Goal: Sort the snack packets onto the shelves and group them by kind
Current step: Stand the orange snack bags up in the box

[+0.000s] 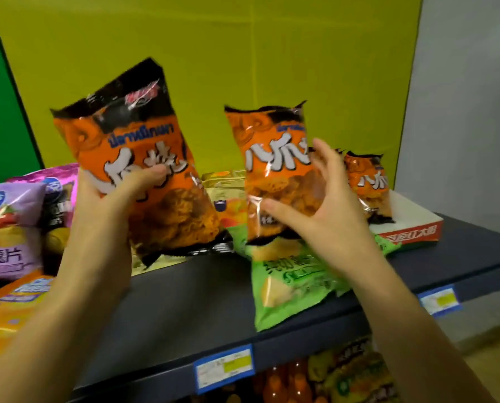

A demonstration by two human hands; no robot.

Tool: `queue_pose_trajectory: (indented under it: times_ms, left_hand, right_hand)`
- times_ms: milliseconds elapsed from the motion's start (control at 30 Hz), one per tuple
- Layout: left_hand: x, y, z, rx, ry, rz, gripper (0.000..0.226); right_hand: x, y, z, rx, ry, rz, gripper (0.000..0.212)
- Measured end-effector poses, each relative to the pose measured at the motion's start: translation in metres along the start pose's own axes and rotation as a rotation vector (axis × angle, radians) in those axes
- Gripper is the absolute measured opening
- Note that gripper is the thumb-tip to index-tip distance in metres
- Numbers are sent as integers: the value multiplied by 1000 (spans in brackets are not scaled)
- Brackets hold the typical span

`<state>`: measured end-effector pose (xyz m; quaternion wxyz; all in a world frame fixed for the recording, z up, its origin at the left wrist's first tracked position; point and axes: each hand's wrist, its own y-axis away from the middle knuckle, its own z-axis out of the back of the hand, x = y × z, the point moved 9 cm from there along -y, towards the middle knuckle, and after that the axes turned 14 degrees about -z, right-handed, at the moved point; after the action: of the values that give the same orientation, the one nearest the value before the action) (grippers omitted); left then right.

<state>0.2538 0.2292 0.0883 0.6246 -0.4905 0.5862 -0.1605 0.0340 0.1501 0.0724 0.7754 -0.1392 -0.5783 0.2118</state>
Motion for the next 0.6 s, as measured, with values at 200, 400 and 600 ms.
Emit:
queue_pose_trajectory:
  times_ms: [200, 400, 600]
  left_hand:
    - [12, -18, -123, 26, 73, 55, 68]
    - [45, -17, -246, -13, 96, 112, 61]
    - [118, -14, -303, 14, 11, 256, 75]
  right_hand:
    - [-51, -47, 120, -77, -143, -92, 112]
    - [-114, -92, 232, -196, -264, -171, 98]
    - [-157, -123, 282, -193, -403, -230, 89]
